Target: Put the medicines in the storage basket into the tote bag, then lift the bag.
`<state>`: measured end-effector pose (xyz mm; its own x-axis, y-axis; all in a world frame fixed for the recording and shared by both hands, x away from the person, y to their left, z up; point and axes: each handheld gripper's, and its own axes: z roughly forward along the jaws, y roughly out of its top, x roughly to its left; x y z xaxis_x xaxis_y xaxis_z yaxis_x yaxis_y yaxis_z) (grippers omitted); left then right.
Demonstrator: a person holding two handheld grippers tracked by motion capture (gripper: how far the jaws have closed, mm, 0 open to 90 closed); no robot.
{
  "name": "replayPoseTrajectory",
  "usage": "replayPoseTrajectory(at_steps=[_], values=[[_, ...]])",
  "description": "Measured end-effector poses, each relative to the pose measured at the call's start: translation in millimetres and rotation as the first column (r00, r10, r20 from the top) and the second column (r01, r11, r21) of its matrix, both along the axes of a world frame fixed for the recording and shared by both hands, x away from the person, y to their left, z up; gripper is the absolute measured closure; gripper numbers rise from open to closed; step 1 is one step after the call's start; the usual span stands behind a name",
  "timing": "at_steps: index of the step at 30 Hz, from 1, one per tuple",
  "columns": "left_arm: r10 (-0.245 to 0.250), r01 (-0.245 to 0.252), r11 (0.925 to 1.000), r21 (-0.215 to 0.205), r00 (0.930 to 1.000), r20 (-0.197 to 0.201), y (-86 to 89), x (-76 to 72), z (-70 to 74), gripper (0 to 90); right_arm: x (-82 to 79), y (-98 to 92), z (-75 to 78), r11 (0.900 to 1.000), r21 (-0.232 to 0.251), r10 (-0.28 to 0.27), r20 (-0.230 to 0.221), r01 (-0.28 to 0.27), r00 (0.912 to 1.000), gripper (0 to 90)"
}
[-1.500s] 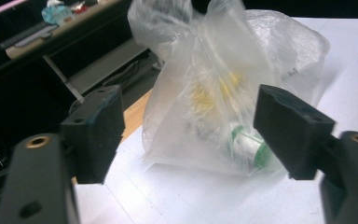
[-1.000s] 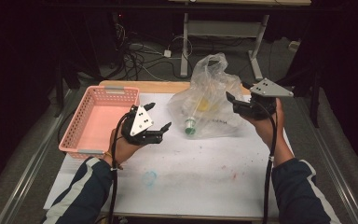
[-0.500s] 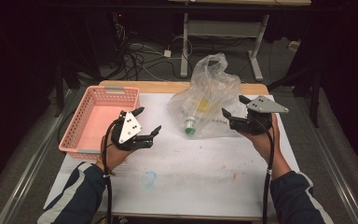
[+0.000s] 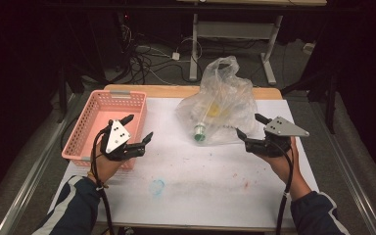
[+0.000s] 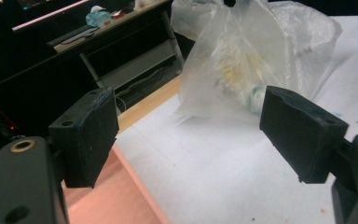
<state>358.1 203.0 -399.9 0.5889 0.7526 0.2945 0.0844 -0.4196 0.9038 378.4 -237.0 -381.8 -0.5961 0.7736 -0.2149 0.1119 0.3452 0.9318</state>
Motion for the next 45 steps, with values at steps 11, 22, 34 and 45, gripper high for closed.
replayPoseTrajectory(at_steps=[11,22,34,45], values=[[0.047,-0.047,0.9986,0.025,0.9989,-0.008,20.7,-15.8,-9.6,16.9,-18.9,-3.8,-10.0,1.000,-0.002,0.018,-0.011,-0.019,0.9998,20.1],[0.057,-0.055,0.9968,0.057,0.9975,-0.042,30.3,-29.3,-22.1,16.9,-35.1,-9.0,-24.4,1.000,-0.020,0.015,-0.014,-0.015,0.9998,18.7],[0.066,-0.058,0.9938,0.095,0.9942,-0.085,35.0,-45.3,-41.0,16.9,-57.8,-17.7,-41.1,0.999,-0.027,0.026,-0.029,-0.027,0.9992,18.4],[0.064,-0.046,0.9884,0.145,0.9904,-0.122,40.8,-59.9,-53.3,16.9,-78.2,-25.0,-63.1,0.999,-0.045,0.028,-0.061,-0.030,0.9978,18.2]])
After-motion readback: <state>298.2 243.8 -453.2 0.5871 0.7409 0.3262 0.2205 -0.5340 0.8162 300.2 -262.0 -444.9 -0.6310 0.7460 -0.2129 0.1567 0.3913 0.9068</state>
